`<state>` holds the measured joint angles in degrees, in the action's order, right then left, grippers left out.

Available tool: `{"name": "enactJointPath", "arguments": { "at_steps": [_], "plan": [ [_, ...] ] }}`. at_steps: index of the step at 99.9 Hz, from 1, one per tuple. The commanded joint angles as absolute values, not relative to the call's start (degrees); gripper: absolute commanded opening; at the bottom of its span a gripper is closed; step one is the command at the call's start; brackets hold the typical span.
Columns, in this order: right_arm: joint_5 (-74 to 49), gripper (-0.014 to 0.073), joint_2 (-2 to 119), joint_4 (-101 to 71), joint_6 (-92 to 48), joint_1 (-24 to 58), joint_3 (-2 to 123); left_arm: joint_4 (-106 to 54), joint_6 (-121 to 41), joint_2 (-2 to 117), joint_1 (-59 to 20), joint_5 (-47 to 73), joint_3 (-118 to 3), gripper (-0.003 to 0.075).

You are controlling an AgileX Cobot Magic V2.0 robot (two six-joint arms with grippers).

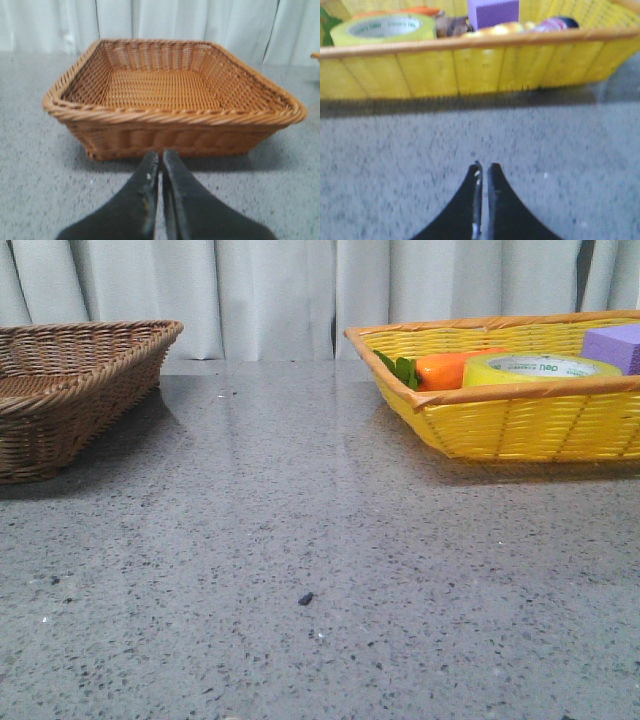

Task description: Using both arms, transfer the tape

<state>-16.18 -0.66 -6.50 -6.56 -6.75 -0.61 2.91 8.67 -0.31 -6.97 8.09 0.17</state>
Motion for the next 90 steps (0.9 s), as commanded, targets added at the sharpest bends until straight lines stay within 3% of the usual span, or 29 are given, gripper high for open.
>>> {"name": "enactJointPath", "arguments": {
  "at_steps": [1, 55, 78, 90],
  "plan": [
    [-6.3, -0.0074, -1.8, -5.8, -6.9, -7.2, -1.8, 2.9, 9.2, -2.0, -7.0, 0.3, 0.7, -0.0021],
    [16.1, -0.0074, -1.8, -5.8, -6.9, -7.2, -1.7, 2.8, 9.3, -2.0, -7.0, -8.3, -2.6, -0.0021],
    [14.2, -0.0074, -1.7, -5.8, -6.9, -7.2, 2.4, 2.8, 9.3, -1.4, -7.0, -7.9, -6.8, -0.0021],
    [5.3, -0.0074, -0.5, -5.8, -6.9, -7.2, 7.1, 2.8, 9.3, 0.3, -7.0, -4.9, -9.3, -0.0021]
  ]
}}
